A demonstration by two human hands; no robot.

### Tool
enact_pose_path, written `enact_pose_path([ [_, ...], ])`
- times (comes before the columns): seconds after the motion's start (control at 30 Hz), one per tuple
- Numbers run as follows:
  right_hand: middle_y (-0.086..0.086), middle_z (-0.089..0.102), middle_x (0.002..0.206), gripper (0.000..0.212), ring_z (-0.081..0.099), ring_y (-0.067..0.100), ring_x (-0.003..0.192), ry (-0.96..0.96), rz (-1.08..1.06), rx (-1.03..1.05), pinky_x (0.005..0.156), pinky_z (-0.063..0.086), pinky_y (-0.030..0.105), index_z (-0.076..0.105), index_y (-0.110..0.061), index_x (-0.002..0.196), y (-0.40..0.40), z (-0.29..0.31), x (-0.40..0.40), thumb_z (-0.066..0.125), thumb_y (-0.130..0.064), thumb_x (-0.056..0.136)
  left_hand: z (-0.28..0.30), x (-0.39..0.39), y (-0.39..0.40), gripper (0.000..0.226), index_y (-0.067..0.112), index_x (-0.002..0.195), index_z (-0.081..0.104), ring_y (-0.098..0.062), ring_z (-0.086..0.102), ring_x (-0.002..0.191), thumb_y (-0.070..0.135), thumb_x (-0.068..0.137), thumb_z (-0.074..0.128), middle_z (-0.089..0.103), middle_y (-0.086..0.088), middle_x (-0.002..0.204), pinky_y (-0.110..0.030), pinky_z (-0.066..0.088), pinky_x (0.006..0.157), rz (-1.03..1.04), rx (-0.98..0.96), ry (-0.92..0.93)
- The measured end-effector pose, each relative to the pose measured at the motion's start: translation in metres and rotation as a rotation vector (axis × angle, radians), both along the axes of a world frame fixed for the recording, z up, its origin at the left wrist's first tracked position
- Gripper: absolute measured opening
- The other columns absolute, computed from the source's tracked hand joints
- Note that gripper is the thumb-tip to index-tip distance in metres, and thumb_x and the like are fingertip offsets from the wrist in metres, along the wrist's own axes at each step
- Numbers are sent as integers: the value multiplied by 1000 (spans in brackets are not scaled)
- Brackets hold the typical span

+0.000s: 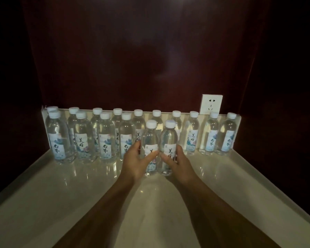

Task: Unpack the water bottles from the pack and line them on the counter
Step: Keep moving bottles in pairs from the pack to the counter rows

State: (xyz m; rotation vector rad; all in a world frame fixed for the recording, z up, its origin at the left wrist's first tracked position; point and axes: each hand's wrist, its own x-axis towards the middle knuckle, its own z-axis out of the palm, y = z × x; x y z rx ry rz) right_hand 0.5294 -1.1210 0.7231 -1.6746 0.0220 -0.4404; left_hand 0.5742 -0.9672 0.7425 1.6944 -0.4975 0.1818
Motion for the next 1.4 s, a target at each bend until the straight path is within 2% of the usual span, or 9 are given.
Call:
enact_pose_path([
  [0.1, -8, 68, 123, 50, 70, 12, 106, 32, -82, -218, 89, 58, 48, 49, -50, 130, -5, -6, 5, 68, -59, 85, -7, 9, -6, 55, 26, 124, 57, 1, 67, 97, 36, 77, 84, 69, 13, 110, -25, 58, 83, 114, 71, -25],
  [0.17, -14, 68, 119, 56, 68, 2, 101, 53, -132, -361, 85, 60, 37, 46, -46, 132, -8, -17, 5, 71, -55, 82, -19, 10, -10, 67, 20, 123, 52, -12, 66, 100, 42, 71, 87, 62, 5, 114, -30, 59, 81, 192, 175, -5],
  [0.3, -14, 70, 109, 50, 67, 0, 91, 100, -245, -542, 80, 59, 36, 48, -36, 122, -15, -24, 16, 74, -48, 80, -28, 10, -17, 62, 11, 122, 54, -12, 55, 92, 33, 75, 86, 57, -6, 116, -12, 40, 64, 307, 396, -15],
  [0.47, -4, 66, 95, 41, 63, 16, 79, 204, -354, -637, 65, 48, 31, 43, -24, 102, -13, -19, 33, 70, -51, 86, -36, 9, -23, 66, 14, 136, 48, -19, 58, 108, 39, 83, 78, 54, -6, 127, -26, 49, 84, 434, 483, -98],
  [0.63, -3, 61, 98, 42, 53, 16, 79, 202, -406, -754, 65, 37, 29, 46, -21, 106, -16, -15, 40, 62, -56, 90, -39, 20, -37, 59, 13, 136, 47, -19, 63, 111, 32, 88, 75, 62, -4, 128, -25, 48, 86, 424, 372, -37],
  [0.9, 3, 62, 111, 46, 64, 25, 97, 195, -480, -841, 71, 43, 30, 48, -16, 116, -15, -19, 48, 53, -56, 94, -42, 34, -42, 60, 11, 140, 44, -24, 61, 115, 35, 91, 70, 59, -8, 130, -32, 48, 91, 465, 411, -59],
  [1.1, 7, 62, 118, 52, 65, 30, 105, 213, -486, -855, 79, 48, 35, 49, -13, 120, -19, -17, 49, 52, -57, 93, -42, 40, -47, 47, 9, 124, 50, -22, 65, 98, 32, 89, 72, 64, -7, 113, -31, 52, 79, 484, 397, -38],
  [1.23, 5, 62, 116, 50, 64, 27, 104, 224, -503, -861, 75, 45, 32, 49, -15, 118, -18, -18, 49, 52, -58, 93, -42, 41, -48, 45, 10, 120, 49, -18, 68, 90, 29, 88, 75, 64, 0, 97, -28, 52, 73, 477, 376, -2],
  [1.4, 2, 62, 117, 51, 65, 26, 103, 215, -533, -879, 75, 45, 32, 48, -16, 119, -16, -17, 49, 49, -59, 94, -40, 42, -47, 51, 8, 129, 46, -18, 71, 84, 28, 90, 73, 73, -3, 91, -26, 53, 72, 467, 386, 10],
])
